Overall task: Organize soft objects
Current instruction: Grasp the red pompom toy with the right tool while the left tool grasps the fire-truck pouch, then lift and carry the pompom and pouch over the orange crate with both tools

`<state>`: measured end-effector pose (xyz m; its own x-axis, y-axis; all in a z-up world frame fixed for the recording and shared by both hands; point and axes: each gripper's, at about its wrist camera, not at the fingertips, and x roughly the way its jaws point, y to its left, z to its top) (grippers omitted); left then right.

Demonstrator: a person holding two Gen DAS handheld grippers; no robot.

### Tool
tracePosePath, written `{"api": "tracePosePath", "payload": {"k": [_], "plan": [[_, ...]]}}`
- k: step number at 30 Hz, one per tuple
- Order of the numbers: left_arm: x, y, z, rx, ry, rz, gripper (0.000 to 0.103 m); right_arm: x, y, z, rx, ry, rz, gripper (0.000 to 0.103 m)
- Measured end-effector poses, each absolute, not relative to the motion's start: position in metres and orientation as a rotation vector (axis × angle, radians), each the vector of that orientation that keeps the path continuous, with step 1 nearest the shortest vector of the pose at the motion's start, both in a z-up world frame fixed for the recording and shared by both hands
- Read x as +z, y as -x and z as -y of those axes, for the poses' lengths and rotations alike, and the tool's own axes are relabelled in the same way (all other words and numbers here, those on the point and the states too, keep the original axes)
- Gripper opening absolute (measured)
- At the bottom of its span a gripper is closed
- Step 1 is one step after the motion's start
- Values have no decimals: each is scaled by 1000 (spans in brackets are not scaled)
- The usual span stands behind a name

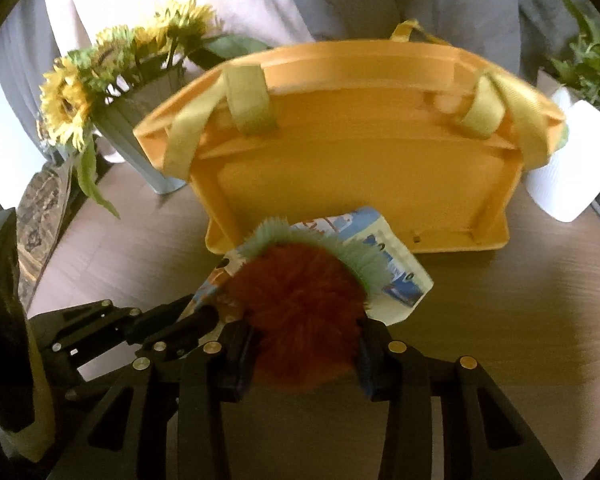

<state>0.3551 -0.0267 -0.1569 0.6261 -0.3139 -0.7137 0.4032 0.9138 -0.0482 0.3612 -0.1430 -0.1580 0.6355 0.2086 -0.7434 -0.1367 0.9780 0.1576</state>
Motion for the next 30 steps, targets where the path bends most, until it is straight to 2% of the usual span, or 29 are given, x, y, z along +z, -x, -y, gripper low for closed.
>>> {"api": "tracePosePath", "payload": {"k": [30], "plan": [[-41, -313, 27, -297, -54, -517, 12, -58, -301, 170, 173, -138, -560, 41]]}}
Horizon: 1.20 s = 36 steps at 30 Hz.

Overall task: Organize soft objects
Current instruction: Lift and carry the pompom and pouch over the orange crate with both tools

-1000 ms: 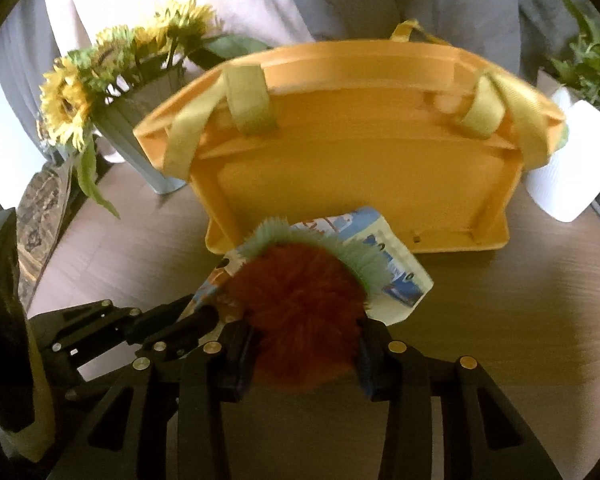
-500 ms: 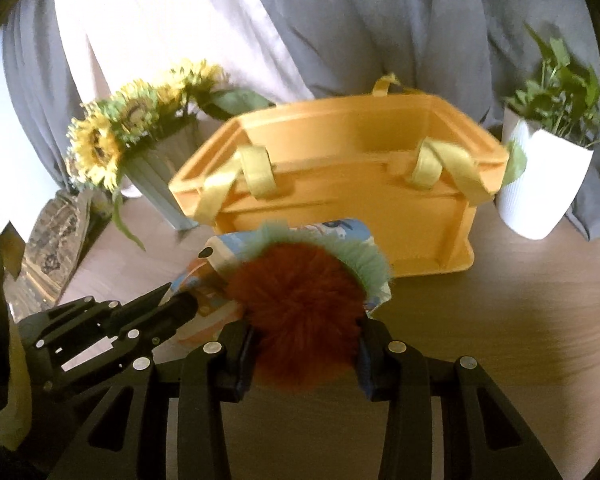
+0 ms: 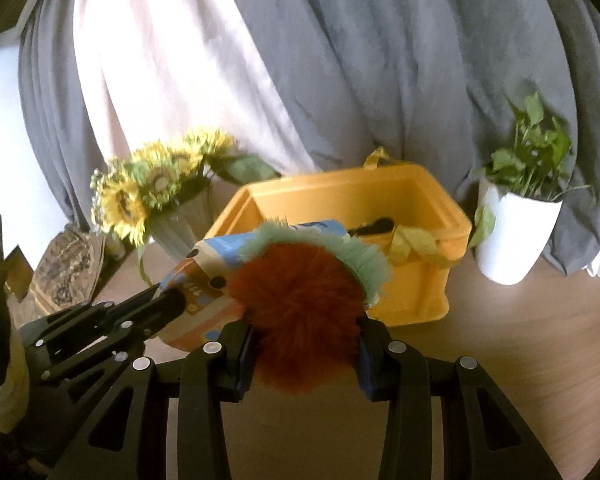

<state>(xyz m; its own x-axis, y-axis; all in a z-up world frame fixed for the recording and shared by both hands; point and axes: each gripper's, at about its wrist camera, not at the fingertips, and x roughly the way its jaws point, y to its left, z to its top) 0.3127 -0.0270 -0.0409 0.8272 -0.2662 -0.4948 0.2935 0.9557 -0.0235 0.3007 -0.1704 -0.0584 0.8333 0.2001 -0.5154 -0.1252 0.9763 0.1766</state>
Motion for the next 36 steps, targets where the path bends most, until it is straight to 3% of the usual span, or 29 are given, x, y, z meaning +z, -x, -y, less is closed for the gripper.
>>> {"api": "tracePosePath", "payload": {"k": [21, 36], "plan": [[22, -332, 27, -251, -22, -311, 12, 2, -309, 187, 128, -173, -357, 41], [29, -372, 33, -233, -44, -281, 12, 18, -338, 193, 86, -167, -297, 41]]}}
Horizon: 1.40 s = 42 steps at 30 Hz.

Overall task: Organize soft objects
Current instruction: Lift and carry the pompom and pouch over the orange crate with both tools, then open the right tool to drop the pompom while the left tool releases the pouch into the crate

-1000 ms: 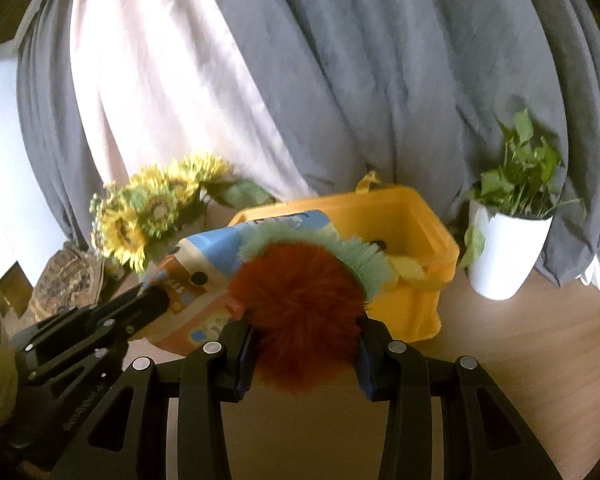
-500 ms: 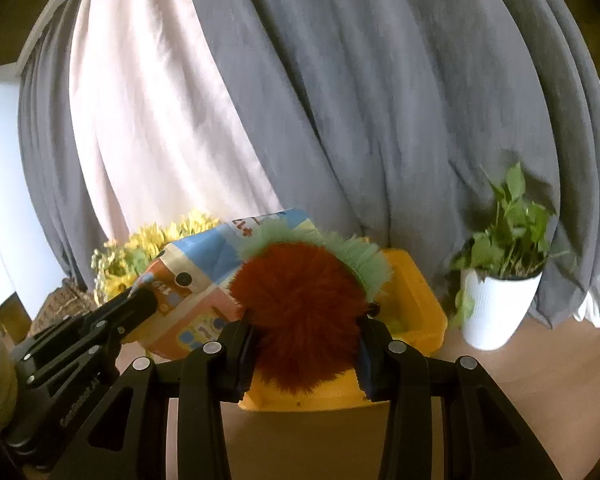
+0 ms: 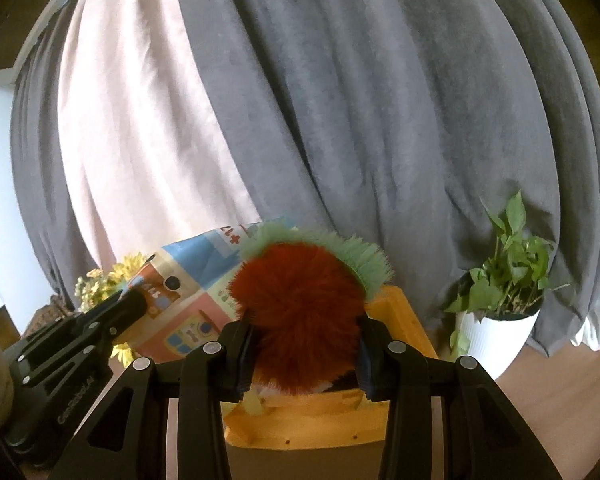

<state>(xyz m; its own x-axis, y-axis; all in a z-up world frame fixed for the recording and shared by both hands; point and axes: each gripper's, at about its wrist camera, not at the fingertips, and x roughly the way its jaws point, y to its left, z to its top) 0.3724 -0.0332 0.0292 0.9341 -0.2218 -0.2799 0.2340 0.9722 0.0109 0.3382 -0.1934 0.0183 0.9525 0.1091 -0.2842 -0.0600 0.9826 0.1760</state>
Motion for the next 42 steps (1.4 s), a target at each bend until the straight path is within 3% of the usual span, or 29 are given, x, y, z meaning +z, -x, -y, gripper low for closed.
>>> {"api": "tracePosePath", "payload": {"k": [17, 34, 37, 39, 41, 42], "plan": [[-9, -437, 49, -229, -101, -387, 12, -6, -411, 209, 43, -157, -391, 41], [-67, -482, 68, -286, -191, -588, 12, -63, -476, 216, 63, -162, -607, 42], [-74, -486, 71, -286, -207, -623, 16, -71, -482, 218, 68, -170, -649, 45], [-74, -485, 71, -278, -206, -628, 36, -76, -486, 217, 73, -171, -672, 45], [-73, -483, 70, -266, -210, -615, 48, -78, -487, 215, 79, -170, -682, 50], [-71, -481, 69, -255, -209, -604, 48, -79, -488, 214, 78, -164, -689, 58]]}}
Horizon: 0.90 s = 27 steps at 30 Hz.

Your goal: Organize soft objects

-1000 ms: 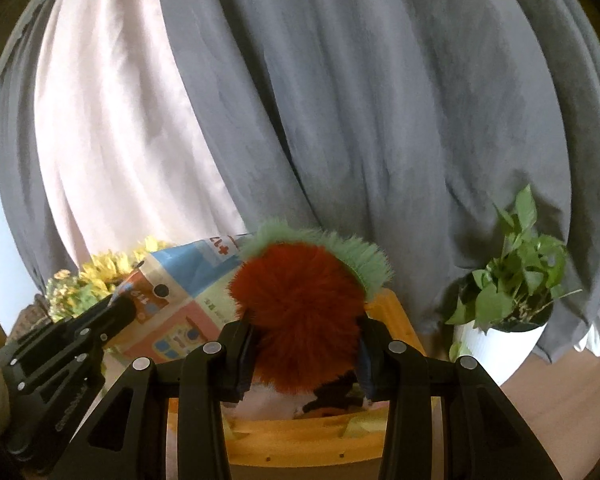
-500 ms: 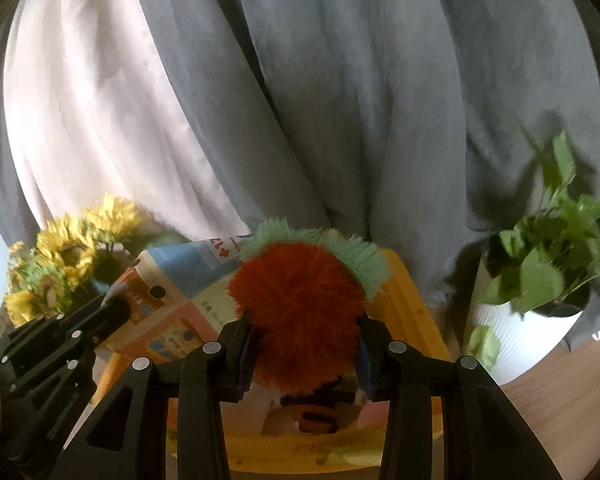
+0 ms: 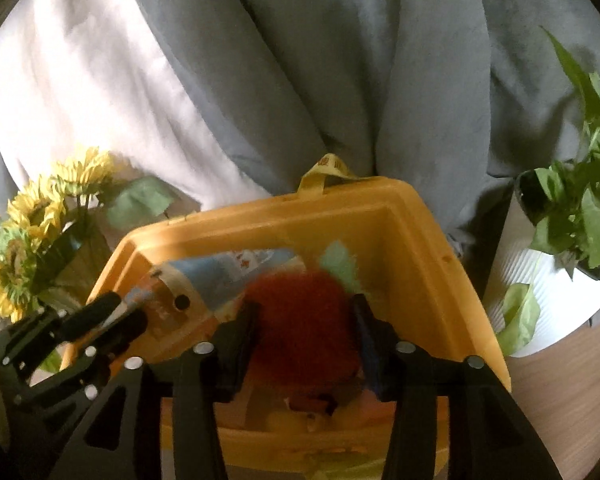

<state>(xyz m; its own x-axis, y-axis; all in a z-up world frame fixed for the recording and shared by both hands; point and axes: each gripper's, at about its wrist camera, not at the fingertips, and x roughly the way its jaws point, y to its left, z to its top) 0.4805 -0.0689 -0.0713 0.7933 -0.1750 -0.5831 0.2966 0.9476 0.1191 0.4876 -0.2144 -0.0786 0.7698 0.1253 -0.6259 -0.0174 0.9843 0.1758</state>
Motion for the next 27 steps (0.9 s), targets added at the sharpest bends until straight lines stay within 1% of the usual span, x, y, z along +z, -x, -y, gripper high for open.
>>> {"api": "tracePosePath", "payload": {"k": [1, 3, 7, 9, 14, 17, 19, 21, 23, 27], "plan": [[-70, -480, 67, -252, -205, -599, 48, -79, -488, 215, 69, -161, -690, 64], [-67, -477, 64, -243, -188, -595, 52, -77, -484, 216, 56, -163, -673, 64], [-57, -465, 56, -205, -142, -571, 54, -72, -476, 219, 43, -169, -666, 64], [-50, -456, 51, -182, -121, -554, 57, -69, -469, 220, 35, -167, -661, 64], [-34, -432, 44, -158, -85, -522, 59, -56, -445, 219, 11, -150, -618, 64], [-24, -413, 42, -154, -72, -496, 62, -45, -427, 216, 15, -144, -589, 64], [-18, -402, 40, -143, -67, -479, 64, -37, -410, 214, 12, -143, -566, 69], [-12, -389, 37, -129, -60, -463, 68, -31, -396, 213, 10, -145, -546, 72], [-5, -374, 34, -115, -51, -442, 69, -25, -383, 212, 7, -146, -529, 74], [5, -349, 29, -89, -54, -410, 78, -14, -353, 210, -9, -127, -502, 75]]}}
